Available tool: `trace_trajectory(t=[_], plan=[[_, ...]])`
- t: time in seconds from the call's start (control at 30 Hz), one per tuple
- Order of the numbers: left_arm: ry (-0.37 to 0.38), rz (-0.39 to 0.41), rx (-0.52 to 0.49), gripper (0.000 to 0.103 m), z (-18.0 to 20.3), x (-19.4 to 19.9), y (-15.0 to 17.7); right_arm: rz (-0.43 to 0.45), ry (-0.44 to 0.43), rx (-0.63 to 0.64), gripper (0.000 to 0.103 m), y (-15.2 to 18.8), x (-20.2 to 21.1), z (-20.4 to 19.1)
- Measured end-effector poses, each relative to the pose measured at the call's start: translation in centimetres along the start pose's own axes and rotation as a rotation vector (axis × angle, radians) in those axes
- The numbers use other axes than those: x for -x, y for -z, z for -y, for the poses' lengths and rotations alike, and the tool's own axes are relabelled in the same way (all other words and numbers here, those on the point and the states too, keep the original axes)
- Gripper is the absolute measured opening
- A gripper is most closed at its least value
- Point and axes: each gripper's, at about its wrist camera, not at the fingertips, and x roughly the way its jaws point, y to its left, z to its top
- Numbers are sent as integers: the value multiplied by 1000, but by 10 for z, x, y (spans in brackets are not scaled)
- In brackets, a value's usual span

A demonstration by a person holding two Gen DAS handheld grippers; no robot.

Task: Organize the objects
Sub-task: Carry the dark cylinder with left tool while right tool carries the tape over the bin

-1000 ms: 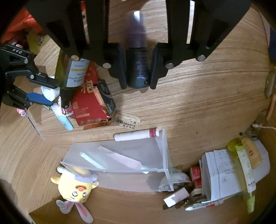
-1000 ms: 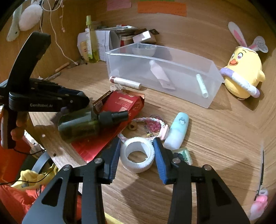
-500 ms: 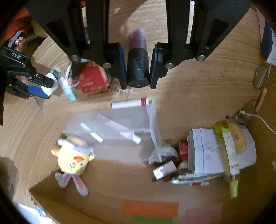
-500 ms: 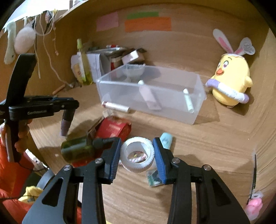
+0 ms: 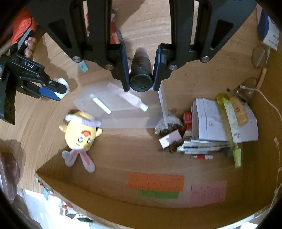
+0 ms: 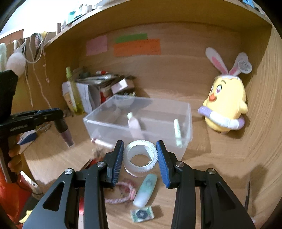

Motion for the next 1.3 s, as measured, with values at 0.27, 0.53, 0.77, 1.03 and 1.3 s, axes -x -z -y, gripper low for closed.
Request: trace_trajectory(t=[0.27,0.53,0.77,1.03,1.3], plan=[[4,59,15,25,2,1,-27,27,17,-17,35,-28,-12,13],[-20,114,31,25,3,-7,-47,41,41,-8,35,-57,-30,19],[-78,98,15,25,8,-38,-56,17,76,18,35,-77,-58,20],[-122,28,7,25,8,-75,-53,-80,74,-9,35,-69,-106,28],[-206,-5,-57,25,18,-104,-42,-168,102,-2,35,-55,-137,35]])
